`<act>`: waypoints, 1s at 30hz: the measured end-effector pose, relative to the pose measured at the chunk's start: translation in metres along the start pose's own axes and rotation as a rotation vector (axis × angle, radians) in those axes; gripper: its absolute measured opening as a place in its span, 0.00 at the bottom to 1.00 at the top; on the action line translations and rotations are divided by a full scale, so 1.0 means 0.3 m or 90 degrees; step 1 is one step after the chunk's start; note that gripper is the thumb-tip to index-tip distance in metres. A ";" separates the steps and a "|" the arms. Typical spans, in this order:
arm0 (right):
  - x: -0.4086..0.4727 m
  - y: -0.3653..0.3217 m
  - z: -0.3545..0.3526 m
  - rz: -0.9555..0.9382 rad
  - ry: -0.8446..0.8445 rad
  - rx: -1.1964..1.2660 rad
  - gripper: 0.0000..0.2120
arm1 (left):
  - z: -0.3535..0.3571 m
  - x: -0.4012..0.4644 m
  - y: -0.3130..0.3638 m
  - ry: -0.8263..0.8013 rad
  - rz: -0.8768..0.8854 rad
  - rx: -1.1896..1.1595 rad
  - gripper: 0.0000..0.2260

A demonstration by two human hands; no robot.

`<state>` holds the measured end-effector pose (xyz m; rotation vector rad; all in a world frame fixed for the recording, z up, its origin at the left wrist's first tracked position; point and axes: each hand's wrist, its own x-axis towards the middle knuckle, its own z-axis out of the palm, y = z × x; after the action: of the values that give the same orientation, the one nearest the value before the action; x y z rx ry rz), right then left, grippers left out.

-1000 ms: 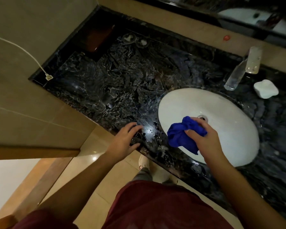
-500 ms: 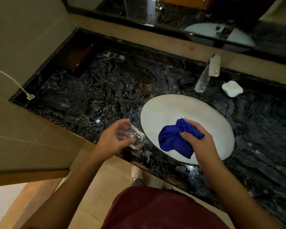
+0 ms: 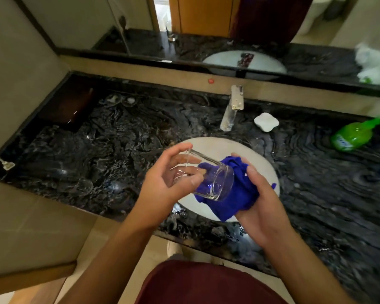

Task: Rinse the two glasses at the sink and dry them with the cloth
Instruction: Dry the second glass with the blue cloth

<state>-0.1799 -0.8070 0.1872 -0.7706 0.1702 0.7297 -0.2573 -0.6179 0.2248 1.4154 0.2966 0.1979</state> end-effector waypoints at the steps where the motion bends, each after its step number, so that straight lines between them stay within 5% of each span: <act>1: -0.005 -0.005 0.004 -0.004 -0.016 0.003 0.32 | 0.011 0.003 -0.007 -0.015 -0.010 -0.005 0.26; 6: -0.004 -0.009 0.033 0.022 0.020 -0.010 0.49 | 0.028 0.024 -0.019 -0.064 -0.049 -0.064 0.29; 9: -0.004 0.013 0.074 0.063 0.003 -0.028 0.46 | 0.024 0.060 -0.009 -0.105 -0.039 -0.075 0.26; 16: 0.010 -0.026 0.151 -0.086 0.028 -0.081 0.49 | -0.037 0.141 0.055 -0.158 0.131 0.293 0.28; 20: 0.002 -0.043 0.163 -0.165 0.062 -0.115 0.43 | -0.050 0.162 0.071 -0.087 0.265 0.387 0.15; 23: 0.010 -0.051 0.172 -0.209 0.076 -0.212 0.39 | -0.039 0.168 0.112 -0.202 0.083 0.203 0.06; 30: 0.034 -0.062 0.195 -0.320 0.158 -0.429 0.30 | -0.038 0.227 0.087 -0.260 -0.170 -0.041 0.13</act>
<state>-0.1670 -0.7704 0.2357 -1.4831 -0.0584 0.1934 -0.1955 -0.5823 0.2434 1.3028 0.1367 -0.2950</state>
